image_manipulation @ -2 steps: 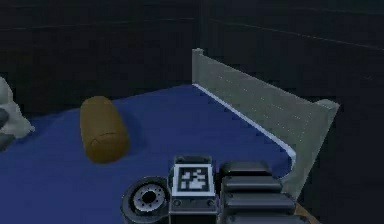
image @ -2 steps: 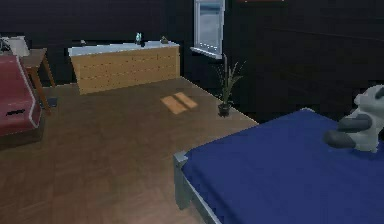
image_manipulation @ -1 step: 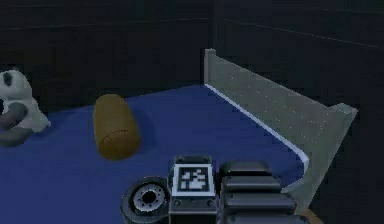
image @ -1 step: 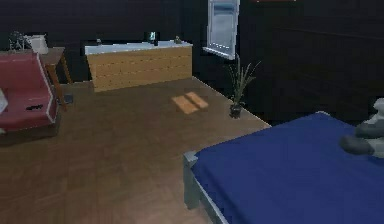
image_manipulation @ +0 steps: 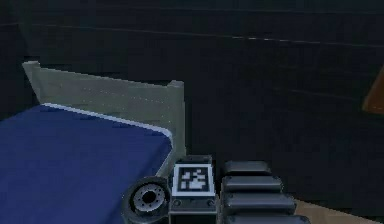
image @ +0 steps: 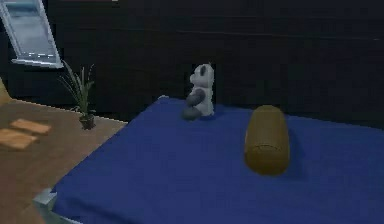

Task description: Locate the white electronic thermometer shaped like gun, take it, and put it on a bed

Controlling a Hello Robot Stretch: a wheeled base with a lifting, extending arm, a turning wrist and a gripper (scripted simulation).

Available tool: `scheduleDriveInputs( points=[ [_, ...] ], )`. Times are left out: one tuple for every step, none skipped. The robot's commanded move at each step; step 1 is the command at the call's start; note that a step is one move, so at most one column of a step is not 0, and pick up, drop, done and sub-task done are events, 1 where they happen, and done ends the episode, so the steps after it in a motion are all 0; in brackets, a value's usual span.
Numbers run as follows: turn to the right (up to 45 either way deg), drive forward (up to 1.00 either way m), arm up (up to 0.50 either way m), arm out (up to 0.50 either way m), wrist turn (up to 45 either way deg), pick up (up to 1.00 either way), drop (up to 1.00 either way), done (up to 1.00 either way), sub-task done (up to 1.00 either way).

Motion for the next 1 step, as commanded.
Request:
scheduleDriveInputs(
  points=[
    [45.0, 0.0, 0.0, 0.0, 0.0, 0.0, 0.0, 0.0, 0.0]
  ],
)
